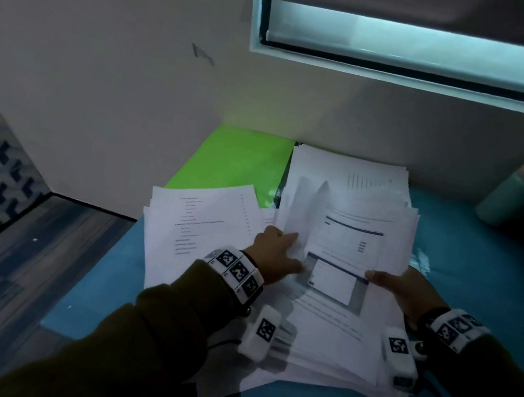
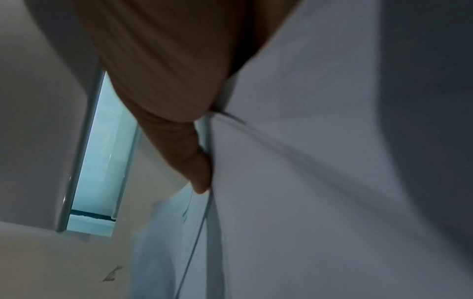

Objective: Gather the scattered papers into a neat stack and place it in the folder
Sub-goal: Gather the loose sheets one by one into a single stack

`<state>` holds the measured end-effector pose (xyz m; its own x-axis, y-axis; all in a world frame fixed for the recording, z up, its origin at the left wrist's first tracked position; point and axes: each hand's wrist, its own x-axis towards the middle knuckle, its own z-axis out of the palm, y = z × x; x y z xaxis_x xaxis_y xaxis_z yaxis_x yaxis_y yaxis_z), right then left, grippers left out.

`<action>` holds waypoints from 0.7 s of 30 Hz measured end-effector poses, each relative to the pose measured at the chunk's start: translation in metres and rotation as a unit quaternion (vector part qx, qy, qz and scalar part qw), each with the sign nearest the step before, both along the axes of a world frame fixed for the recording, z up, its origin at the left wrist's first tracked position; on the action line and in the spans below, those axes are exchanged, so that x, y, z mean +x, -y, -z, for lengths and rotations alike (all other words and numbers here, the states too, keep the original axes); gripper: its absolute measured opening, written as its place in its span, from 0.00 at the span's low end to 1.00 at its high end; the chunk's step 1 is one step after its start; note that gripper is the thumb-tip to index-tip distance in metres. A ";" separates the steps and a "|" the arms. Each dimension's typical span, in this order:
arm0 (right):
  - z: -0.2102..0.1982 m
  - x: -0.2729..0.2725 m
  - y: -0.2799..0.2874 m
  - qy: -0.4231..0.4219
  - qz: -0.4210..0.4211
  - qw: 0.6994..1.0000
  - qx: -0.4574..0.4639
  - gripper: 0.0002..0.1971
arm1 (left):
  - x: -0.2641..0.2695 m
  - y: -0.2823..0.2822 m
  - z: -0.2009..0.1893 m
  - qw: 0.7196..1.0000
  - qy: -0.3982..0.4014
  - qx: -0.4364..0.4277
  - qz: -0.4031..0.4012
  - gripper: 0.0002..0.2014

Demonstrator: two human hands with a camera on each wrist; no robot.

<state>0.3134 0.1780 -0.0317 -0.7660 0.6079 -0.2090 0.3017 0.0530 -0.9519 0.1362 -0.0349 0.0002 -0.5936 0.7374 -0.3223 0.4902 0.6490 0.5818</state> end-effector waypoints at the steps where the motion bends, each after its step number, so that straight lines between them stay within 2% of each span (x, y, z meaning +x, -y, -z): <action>1: 0.002 0.000 0.000 0.000 -0.001 1.000 -0.006 0.36 | 0.001 0.001 -0.001 1.000 -0.005 0.005 -0.004 0.38; 3: 0.000 -0.002 0.001 0.006 -0.001 1.000 -0.002 0.24 | -0.007 0.007 -0.005 0.996 -0.034 0.032 -0.074 0.38; 6: 0.001 -0.003 0.000 0.007 0.007 1.000 0.000 0.14 | -0.032 0.034 -0.013 0.965 -0.123 0.001 -0.232 0.40; 9: 0.005 -0.003 -0.001 0.019 0.014 1.000 0.010 0.11 | -0.061 0.072 -0.004 0.929 -0.186 -0.075 -0.311 0.37; 12: 0.004 -0.002 -0.001 0.024 0.015 0.999 0.019 0.11 | -0.074 0.097 0.003 0.895 -0.221 -0.090 -0.377 0.28; 14: 0.005 -0.002 -0.002 0.022 0.013 1.000 0.009 0.22 | -0.079 0.105 0.001 0.897 -0.195 -0.091 -0.386 0.28; 15: 0.005 -0.002 -0.001 0.020 0.016 1.000 0.007 0.25 | -0.080 0.108 -0.002 0.900 -0.180 -0.091 -0.386 0.30; 17: 0.003 -0.002 0.002 0.012 0.014 1.000 0.008 0.19 | -0.081 0.112 -0.012 0.911 -0.137 -0.065 -0.383 0.32; 19: 0.003 -0.002 0.001 0.010 0.017 1.000 0.016 0.15 | -0.081 0.113 -0.016 0.924 -0.101 -0.007 -0.370 0.29; 21: 0.002 -0.002 0.002 0.008 0.014 1.000 0.020 0.14 | -0.079 0.116 -0.018 0.925 -0.100 0.055 -0.363 0.28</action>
<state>0.3118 0.1757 -0.0340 -0.7447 0.6378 -0.1966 0.3195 0.0820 -0.9440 0.0576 -0.1514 0.0184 -0.9846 0.1433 -0.0997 0.0535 0.7913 0.6090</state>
